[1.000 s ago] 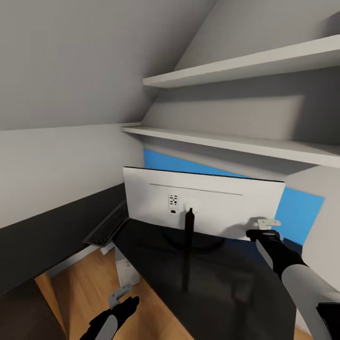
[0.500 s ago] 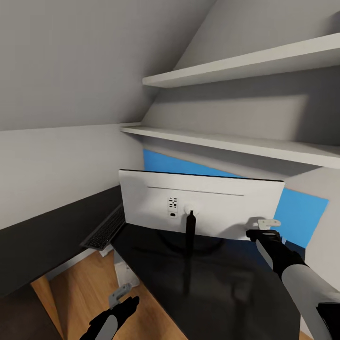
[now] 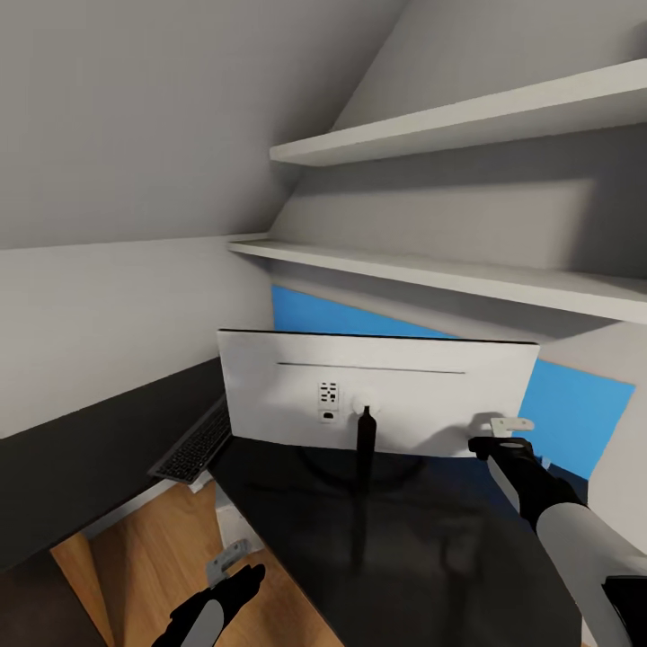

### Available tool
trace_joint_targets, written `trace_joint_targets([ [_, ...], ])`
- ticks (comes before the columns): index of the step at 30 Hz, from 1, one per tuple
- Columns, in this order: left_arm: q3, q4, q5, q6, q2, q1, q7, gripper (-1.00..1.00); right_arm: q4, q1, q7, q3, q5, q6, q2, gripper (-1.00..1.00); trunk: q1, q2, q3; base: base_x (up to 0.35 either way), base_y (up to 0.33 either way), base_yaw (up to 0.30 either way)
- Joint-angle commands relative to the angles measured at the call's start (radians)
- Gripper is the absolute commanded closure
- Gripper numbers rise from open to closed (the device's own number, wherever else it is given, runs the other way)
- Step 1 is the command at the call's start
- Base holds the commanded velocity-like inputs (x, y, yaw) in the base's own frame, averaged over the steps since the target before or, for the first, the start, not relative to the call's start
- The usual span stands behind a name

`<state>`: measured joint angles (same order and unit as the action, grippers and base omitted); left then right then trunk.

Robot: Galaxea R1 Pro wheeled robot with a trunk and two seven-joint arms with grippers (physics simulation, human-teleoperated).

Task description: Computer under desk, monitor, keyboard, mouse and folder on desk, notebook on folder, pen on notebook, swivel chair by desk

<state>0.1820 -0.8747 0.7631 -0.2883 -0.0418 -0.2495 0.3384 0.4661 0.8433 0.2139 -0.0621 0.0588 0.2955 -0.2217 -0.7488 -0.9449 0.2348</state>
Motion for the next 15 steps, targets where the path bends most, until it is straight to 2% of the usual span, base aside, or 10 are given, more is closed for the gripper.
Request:
trace_joint_targets([
  [1, 0.002, -0.002, 0.009, -0.002, 0.000, -0.001, 0.008, -1.00, 0.002, 0.000, 0.004, -0.006, 0.007, 0.008, -0.002, -1.00, 0.000, -0.001, 0.001, 0.003, 0.000, 0.000],
  [4, -0.003, 0.005, 0.010, -0.006, 0.018, 0.012, 0.007, -1.00, -0.015, 0.018, 0.007, -0.014, 0.001, 0.016, -0.019, -1.00, 0.000, -0.001, 0.001, 0.000, 0.000, 0.000],
  [7, -0.003, 0.005, 0.010, -0.006, 0.032, 0.012, 0.007, -1.00, -0.017, 0.025, 0.007, -0.014, 0.001, 0.016, -0.019, -1.00, 0.000, -0.001, 0.001, 0.000, 0.000, 0.000],
  [15, -0.003, 0.005, 0.010, -0.006, 0.032, 0.012, 0.007, -1.00, -0.017, 0.025, 0.007, -0.014, 0.001, 0.016, -0.019, -1.00, 0.000, -0.001, 0.001, 0.000, 0.000, 0.000],
])
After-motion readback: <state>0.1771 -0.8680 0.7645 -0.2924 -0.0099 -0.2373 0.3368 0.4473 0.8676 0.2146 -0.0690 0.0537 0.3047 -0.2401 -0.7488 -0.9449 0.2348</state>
